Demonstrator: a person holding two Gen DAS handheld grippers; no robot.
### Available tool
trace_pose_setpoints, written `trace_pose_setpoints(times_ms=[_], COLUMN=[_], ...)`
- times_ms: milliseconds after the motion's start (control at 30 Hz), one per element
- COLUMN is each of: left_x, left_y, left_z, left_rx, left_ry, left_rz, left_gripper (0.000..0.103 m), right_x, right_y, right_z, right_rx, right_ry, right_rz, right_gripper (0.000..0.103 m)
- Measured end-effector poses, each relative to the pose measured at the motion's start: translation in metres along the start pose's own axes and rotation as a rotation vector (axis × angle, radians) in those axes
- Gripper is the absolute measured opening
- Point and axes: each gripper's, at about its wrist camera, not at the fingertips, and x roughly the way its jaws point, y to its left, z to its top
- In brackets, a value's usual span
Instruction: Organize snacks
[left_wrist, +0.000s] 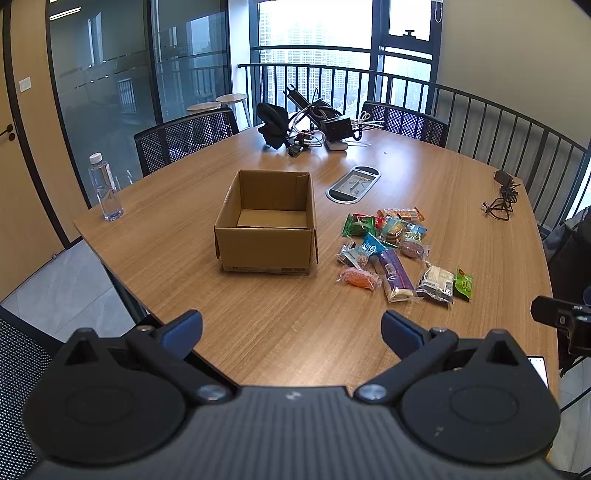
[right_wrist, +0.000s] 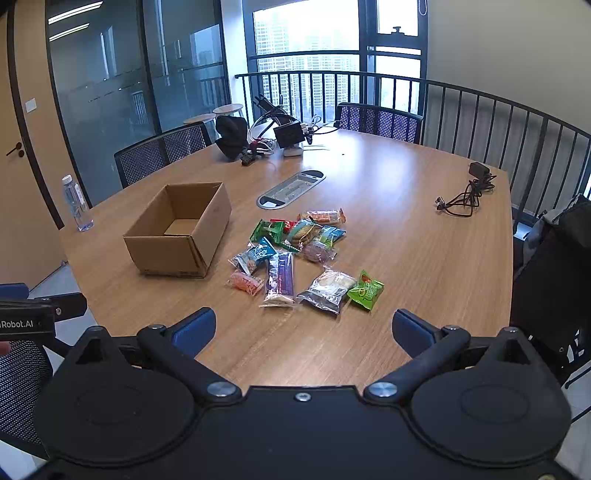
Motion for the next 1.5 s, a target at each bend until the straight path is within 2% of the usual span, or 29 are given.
trace_pose_setpoints(times_ms=[833,1500], left_x=[-0.01,-0.007], left_y=[-0.003,-0.01], left_z=[0.001,-0.001], left_rx=[-0.003,-0.012], left_ry=[-0.053,-0.021], left_rz=[-0.001,-0.016], left_gripper=[0.103,0.103], right_x=[-0.009,-0.006], right_y=[-0.004,-0.008], right_z=[0.001,0.001], right_rx=[-0.004,-0.016], right_ry=[-0.046,-0.03], right_rz=[-0.008,-0.002], right_gripper=[0.103,0.103])
